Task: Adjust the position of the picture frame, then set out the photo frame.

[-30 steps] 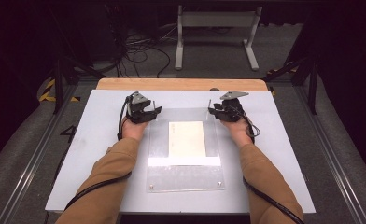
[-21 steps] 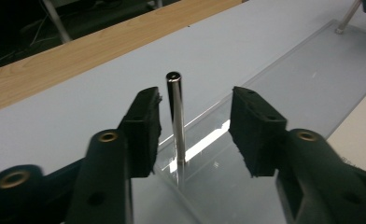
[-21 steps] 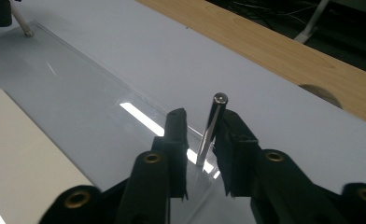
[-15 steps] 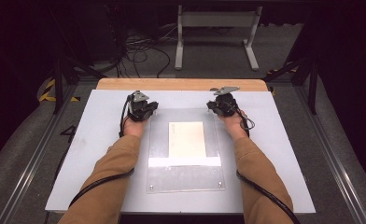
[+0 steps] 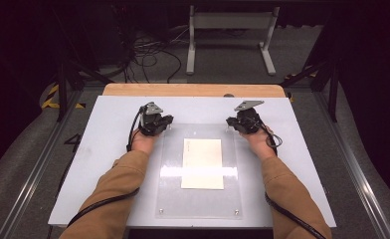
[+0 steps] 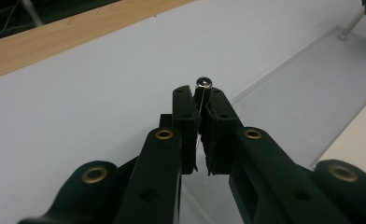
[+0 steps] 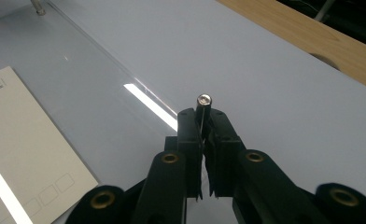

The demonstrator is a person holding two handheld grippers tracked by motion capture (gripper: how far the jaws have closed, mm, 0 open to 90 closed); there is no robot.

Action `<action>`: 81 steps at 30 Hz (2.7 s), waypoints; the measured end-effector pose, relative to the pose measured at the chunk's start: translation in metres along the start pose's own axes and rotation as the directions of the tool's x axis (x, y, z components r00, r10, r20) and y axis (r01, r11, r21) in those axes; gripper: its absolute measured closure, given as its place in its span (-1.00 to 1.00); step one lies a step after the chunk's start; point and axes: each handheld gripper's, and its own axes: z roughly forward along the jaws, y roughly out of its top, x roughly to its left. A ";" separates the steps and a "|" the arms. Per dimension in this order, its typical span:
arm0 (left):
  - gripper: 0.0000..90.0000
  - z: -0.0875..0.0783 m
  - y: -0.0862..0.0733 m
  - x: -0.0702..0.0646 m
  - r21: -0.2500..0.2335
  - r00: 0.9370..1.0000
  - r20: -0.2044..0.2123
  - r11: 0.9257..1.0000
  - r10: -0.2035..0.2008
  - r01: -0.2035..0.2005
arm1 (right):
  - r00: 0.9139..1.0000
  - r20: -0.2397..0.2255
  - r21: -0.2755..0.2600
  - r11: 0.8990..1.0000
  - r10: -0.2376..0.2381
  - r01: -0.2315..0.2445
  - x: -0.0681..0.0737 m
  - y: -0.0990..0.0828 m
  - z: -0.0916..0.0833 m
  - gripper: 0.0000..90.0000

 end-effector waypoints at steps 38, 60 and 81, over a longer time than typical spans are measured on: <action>0.85 0.012 0.013 0.017 0.118 0.991 0.119 0.992 -0.069 0.054 | 0.926 -0.374 -0.082 0.996 -0.061 0.033 0.107 -0.079 -0.132 0.56; 0.86 0.020 0.026 0.023 0.227 0.975 0.106 0.959 -0.195 0.167 | 0.951 -0.303 -0.092 0.995 -0.063 0.037 0.095 -0.099 -0.161 0.36; 0.86 0.024 0.029 0.024 0.261 0.968 0.097 0.945 -0.231 0.199 | 0.890 -0.276 -0.126 0.932 -0.362 0.340 0.147 -0.109 -0.174 -0.85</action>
